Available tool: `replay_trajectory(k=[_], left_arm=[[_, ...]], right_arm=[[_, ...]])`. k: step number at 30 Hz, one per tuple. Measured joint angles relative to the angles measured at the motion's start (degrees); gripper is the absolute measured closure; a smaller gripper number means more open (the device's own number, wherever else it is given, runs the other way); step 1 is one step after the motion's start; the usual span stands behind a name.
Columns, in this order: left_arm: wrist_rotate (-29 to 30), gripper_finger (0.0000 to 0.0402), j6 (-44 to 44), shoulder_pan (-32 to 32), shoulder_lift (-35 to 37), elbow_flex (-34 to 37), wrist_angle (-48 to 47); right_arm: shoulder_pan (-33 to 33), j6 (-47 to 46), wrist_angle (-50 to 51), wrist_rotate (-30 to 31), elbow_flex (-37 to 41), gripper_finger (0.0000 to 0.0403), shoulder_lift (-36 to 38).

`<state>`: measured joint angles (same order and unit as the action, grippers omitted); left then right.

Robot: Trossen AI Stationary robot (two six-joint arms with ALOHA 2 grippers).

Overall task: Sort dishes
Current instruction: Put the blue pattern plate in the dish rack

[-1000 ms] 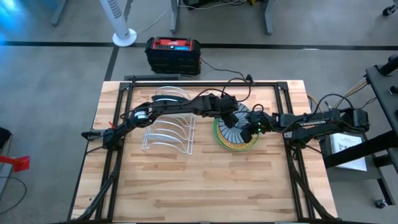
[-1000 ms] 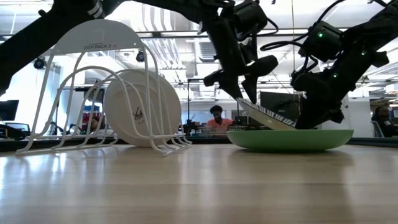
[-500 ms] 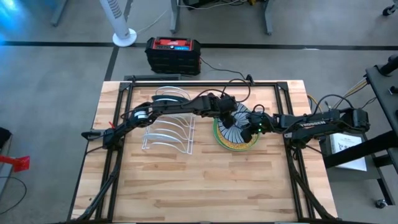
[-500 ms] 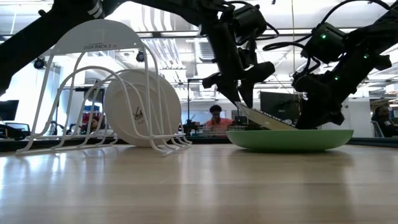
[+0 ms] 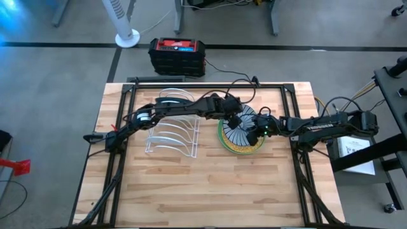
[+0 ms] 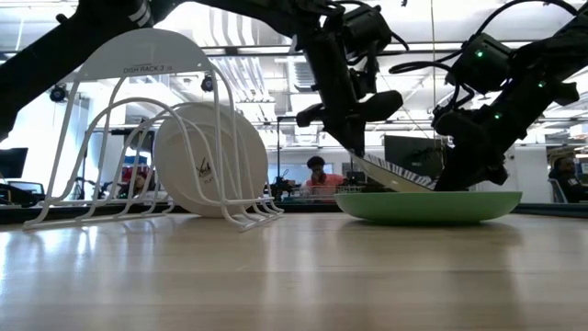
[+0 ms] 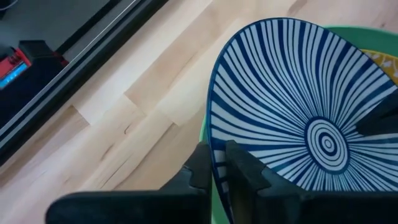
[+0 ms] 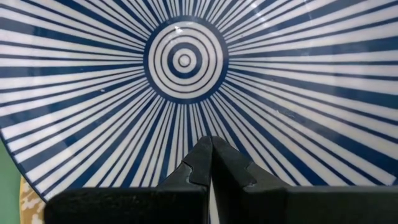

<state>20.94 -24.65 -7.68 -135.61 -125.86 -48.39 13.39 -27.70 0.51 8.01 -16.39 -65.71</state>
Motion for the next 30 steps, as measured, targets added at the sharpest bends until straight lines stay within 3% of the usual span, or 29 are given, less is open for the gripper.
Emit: replay_trajectory(k=[9,25,30], left_arm=[[-1.4,0.0394,0.7,0.0,0.0,0.0,0.0],[-4.4,0.0385,2.1,-0.5,-0.2,0.2,1.5],[-5.3,0.0360,0.9,-0.9,-0.2,0.2,1.3]], right_arm=[[0.0,1.4,1.4,-0.4,0.3,0.0401,3.8],[-0.1,2.8,-2.5,1.6,2.0,0.0401,2.3],[-0.1,3.3,-2.9,2.0,2.0,0.0401,2.2]])
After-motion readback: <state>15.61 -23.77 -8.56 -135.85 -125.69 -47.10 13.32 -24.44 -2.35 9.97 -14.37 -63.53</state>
